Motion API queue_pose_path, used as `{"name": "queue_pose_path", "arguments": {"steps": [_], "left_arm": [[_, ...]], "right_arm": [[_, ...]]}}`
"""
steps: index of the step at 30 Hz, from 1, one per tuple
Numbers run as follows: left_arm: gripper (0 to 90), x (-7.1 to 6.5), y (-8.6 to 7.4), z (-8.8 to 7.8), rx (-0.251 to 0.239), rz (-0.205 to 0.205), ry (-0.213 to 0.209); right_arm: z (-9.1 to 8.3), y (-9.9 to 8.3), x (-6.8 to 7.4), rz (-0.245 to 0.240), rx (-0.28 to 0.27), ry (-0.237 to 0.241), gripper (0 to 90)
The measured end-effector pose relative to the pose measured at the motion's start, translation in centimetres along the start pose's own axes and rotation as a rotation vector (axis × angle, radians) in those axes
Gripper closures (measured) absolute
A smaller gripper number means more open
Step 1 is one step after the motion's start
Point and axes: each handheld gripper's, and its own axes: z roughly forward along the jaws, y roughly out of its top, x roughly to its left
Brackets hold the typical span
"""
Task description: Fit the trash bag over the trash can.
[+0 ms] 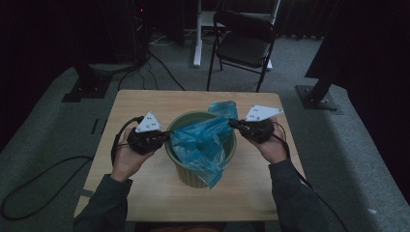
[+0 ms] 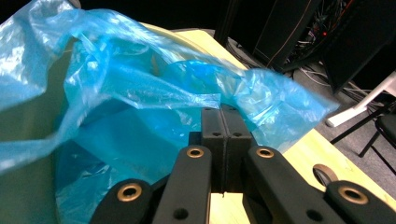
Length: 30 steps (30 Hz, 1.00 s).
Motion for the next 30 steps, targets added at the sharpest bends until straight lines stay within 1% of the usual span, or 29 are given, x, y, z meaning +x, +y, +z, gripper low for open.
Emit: {"name": "queue_pose_path", "arguments": {"steps": [4,5,6,13,14,16,17,19,21,23,24,29,30], "left_arm": [[88.9,0.3,-0.4,-0.2,0.002,-0.010,0.007],[89.0,0.5,-0.6,-0.3,-0.008,-0.023,-0.002],[89.3,0.6,-0.7,-0.4,-0.011,-0.026,-0.004],[89.5,1.0,-1.0,-0.9,-0.017,-0.040,0.017],[89.5,1.2,-1.2,-1.0,-0.011,-0.045,0.029],[89.5,1.3,-1.4,-1.0,-0.011,-0.050,0.032],[89.5,1.6,-1.7,-1.0,0.001,-0.056,0.045],[89.5,1.9,-2.0,-0.9,0.011,-0.069,0.057],[89.6,2.3,-2.4,-0.8,0.015,-0.083,0.054],[89.6,2.3,-2.4,-0.8,0.015,-0.083,0.054],[89.6,2.8,-2.8,-0.7,0.020,-0.104,0.057],[89.6,3.4,-3.2,-0.6,0.024,-0.122,0.067],[89.6,3.7,-3.5,-0.6,0.027,-0.135,0.073]], "right_arm": [[-0.4,-0.4,0.0,0.007,0.001,0.008,90.0],[-0.5,-0.6,0.0,0.008,0.002,0.008,90.0],[-0.7,-0.8,0.0,0.006,0.007,0.009,90.0],[-1.3,-1.6,0.0,0.015,0.013,0.017,90.0],[-1.4,-1.7,0.0,0.017,0.017,0.019,90.0],[-1.4,-1.8,0.0,0.015,0.019,0.019,90.0],[-1.6,-2.0,0.0,0.014,0.023,0.019,90.0],[-1.6,-2.1,0.0,0.016,0.027,0.019,90.0],[-1.6,-2.2,0.0,0.019,0.028,0.019,90.0],[-1.6,-2.3,-0.1,0.019,0.029,0.019,90.0],[-1.6,-2.4,-0.1,0.022,0.032,0.018,90.0],[-1.6,-2.7,-0.3,0.030,0.036,0.013,90.0],[-1.6,-2.7,-0.3,0.030,0.036,0.013,90.0]]}}
